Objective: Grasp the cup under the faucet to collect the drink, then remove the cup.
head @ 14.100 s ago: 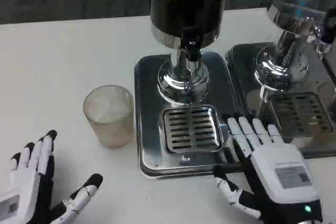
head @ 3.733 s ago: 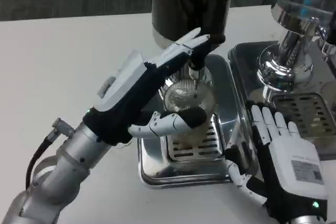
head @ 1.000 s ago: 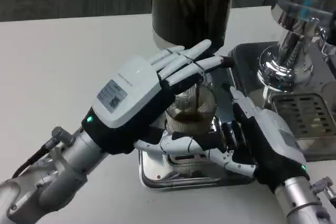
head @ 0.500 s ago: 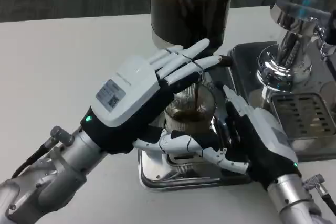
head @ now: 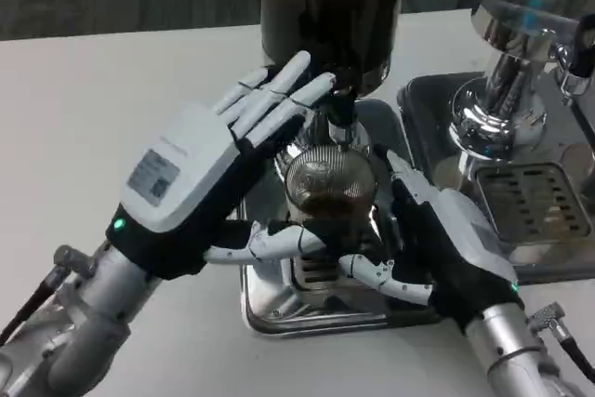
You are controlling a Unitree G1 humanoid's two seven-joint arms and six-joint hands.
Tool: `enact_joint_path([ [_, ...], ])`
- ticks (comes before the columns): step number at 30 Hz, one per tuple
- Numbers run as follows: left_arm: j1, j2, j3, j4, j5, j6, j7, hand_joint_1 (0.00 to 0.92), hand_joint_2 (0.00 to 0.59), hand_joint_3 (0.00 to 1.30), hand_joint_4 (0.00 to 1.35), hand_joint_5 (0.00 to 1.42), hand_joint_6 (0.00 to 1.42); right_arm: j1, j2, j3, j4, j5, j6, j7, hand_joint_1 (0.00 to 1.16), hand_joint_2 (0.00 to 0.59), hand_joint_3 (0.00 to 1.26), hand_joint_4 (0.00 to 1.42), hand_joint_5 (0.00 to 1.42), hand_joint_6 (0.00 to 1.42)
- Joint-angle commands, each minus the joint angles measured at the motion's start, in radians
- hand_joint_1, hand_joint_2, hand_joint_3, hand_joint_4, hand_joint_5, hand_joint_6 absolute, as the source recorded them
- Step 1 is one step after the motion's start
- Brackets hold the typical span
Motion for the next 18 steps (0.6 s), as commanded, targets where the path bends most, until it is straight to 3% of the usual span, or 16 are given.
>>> enact_joint_path([
  [1,0.018,-0.020,0.077,-0.018,-0.023,0.022,0.071,0.000,0.192,0.12,0.00,0.19,0.12,-0.013,0.007,-0.001,0.018,0.010,-0.023,-0.008,0.51,0.223,0.00,0.00,0.00,0.00],
  [11,0.078,-0.056,0.194,-0.030,-0.026,0.049,0.195,0.000,0.192,0.11,0.00,0.18,0.11,-0.025,0.022,0.002,0.047,0.006,-0.047,-0.023,0.50,0.230,0.00,0.00,0.00,0.00],
  [18,0.128,-0.023,0.245,0.056,-0.048,0.061,0.206,0.000,0.196,0.11,0.00,0.16,0.09,-0.024,0.045,0.002,0.059,0.008,-0.053,-0.053,0.50,0.231,0.00,0.00,0.00,0.00],
])
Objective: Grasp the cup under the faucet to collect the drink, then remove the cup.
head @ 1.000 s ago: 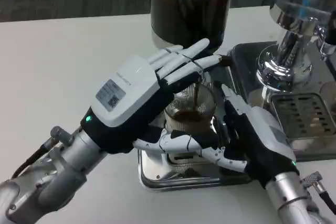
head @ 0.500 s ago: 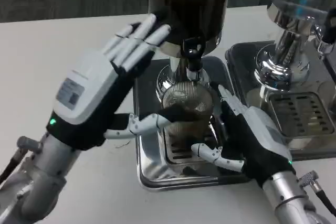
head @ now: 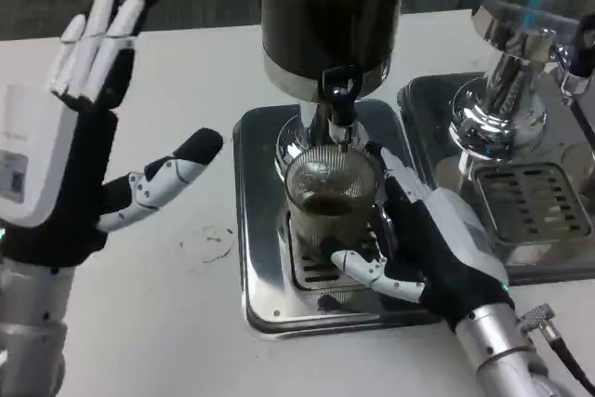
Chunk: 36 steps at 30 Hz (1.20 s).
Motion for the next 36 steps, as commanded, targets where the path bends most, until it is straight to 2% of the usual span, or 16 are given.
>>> enact_joint_path([
  [1,0.029,0.029,0.019,0.044,-0.008,0.007,0.013,0.000,0.196,0.11,0.00,0.16,0.09,-0.008,0.014,-0.002,0.016,0.007,-0.022,-0.026,0.50,0.231,0.00,0.00,0.00,0.00],
  [11,0.065,0.063,-0.005,0.118,-0.022,0.043,-0.044,0.000,0.197,0.13,0.00,0.15,0.09,-0.024,0.046,-0.006,0.065,0.039,-0.054,-0.026,0.53,0.230,0.00,0.00,0.00,0.02],
  [23,0.116,0.065,-0.063,0.151,-0.012,0.069,-0.041,0.000,0.204,0.16,0.01,0.16,0.10,-0.049,0.074,-0.027,0.159,0.121,-0.098,0.000,0.62,0.223,0.00,0.00,0.00,0.07],
  [28,0.135,0.067,-0.072,0.147,-0.012,0.072,-0.037,0.000,0.204,0.17,0.02,0.17,0.10,-0.064,0.083,-0.037,0.212,0.174,-0.148,0.028,0.67,0.214,0.00,0.00,0.00,0.09],
  [36,0.157,0.065,-0.129,0.156,0.001,0.066,-0.061,0.000,0.205,0.17,0.02,0.17,0.11,-0.095,0.081,-0.035,0.270,0.198,-0.181,0.066,0.68,0.198,0.00,0.00,0.00,0.10],
])
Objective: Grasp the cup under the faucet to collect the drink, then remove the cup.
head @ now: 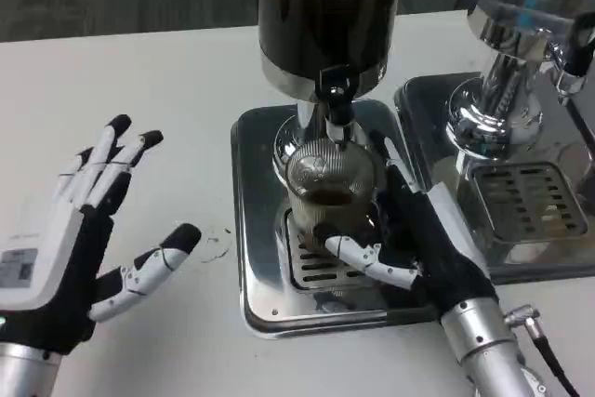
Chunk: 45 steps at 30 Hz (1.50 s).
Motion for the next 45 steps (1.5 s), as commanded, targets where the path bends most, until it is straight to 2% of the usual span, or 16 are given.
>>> enact_joint_path([
  [1,0.013,0.007,-0.040,0.013,0.016,0.002,-0.030,0.000,0.205,0.17,0.02,0.17,0.11,-0.008,0.004,0.007,0.040,0.013,-0.001,0.043,0.68,0.197,0.00,0.00,0.00,0.10],
  [9,0.004,0.008,-0.068,0.028,0.011,0.004,-0.040,0.000,0.214,0.20,0.05,0.19,0.11,-0.030,-0.004,0.020,0.063,0.019,-0.008,0.087,0.68,0.190,0.00,0.00,0.00,0.11],
  [28,0.017,0.004,-0.061,0.020,0.001,0.005,-0.035,0.000,0.215,0.22,0.06,0.20,0.12,-0.071,-0.003,0.038,0.096,0.014,-0.006,0.151,0.68,0.184,0.00,0.00,0.00,0.12],
  [36,0.026,0.004,-0.058,0.012,-0.002,0.008,-0.035,0.000,0.215,0.23,0.07,0.21,0.12,-0.081,0.002,0.044,0.110,0.013,-0.012,0.156,0.69,0.184,0.00,0.00,0.00,0.14],
  [39,0.028,0.005,-0.056,0.011,-0.005,0.008,-0.038,0.000,0.215,0.23,0.07,0.21,0.12,-0.077,0.007,0.045,0.110,0.012,-0.014,0.147,0.72,0.186,0.00,0.05,0.04,0.16],
  [45,0.030,0.007,-0.054,0.009,-0.010,0.009,-0.041,0.000,0.216,0.23,0.07,0.22,0.12,-0.071,0.014,0.040,0.116,0.010,-0.021,0.111,0.79,0.186,0.12,0.17,0.11,0.23],
])
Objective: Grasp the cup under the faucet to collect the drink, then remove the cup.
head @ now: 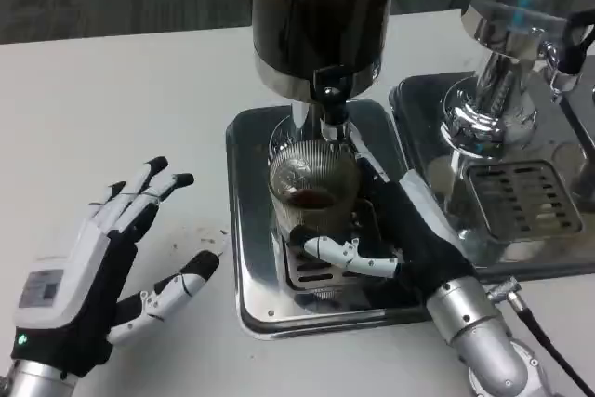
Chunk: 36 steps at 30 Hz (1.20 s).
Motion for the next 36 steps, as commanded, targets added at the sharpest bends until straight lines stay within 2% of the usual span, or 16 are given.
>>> enact_joint_path([
  [1,0.011,0.007,0.005,-0.013,-0.004,0.006,-0.008,0.000,0.216,0.23,0.07,0.22,0.12,0.022,0.019,0.015,0.036,-0.008,0.005,0.001,0.81,0.191,0.14,0.19,0.13,0.24],
  [7,0.017,0.008,0.008,-0.017,-0.006,0.007,-0.009,0.000,0.216,0.23,0.07,0.22,0.12,0.028,0.022,0.011,0.035,-0.027,-0.014,-0.067,0.91,0.197,0.29,0.34,0.26,0.34],
  [15,0.018,0.008,0.011,-0.019,-0.010,0.008,-0.011,0.000,0.216,0.23,0.07,0.22,0.12,0.036,0.023,0.013,0.024,-0.055,-0.026,-0.136,0.97,0.202,0.42,0.49,0.38,0.45],
  [24,0.017,0.005,0.009,-0.020,-0.012,0.009,-0.014,0.000,0.216,0.23,0.07,0.22,0.12,0.044,0.020,0.014,-0.006,-0.094,-0.037,-0.211,1.02,0.173,0.52,0.54,0.51,0.60],
  [36,0.020,-0.002,0.006,-0.032,-0.009,0.013,-0.010,0.000,0.216,0.24,0.08,0.23,0.12,0.048,0.019,0.007,-0.015,-0.112,-0.049,-0.254,1.03,0.150,0.54,0.56,0.56,0.66],
])
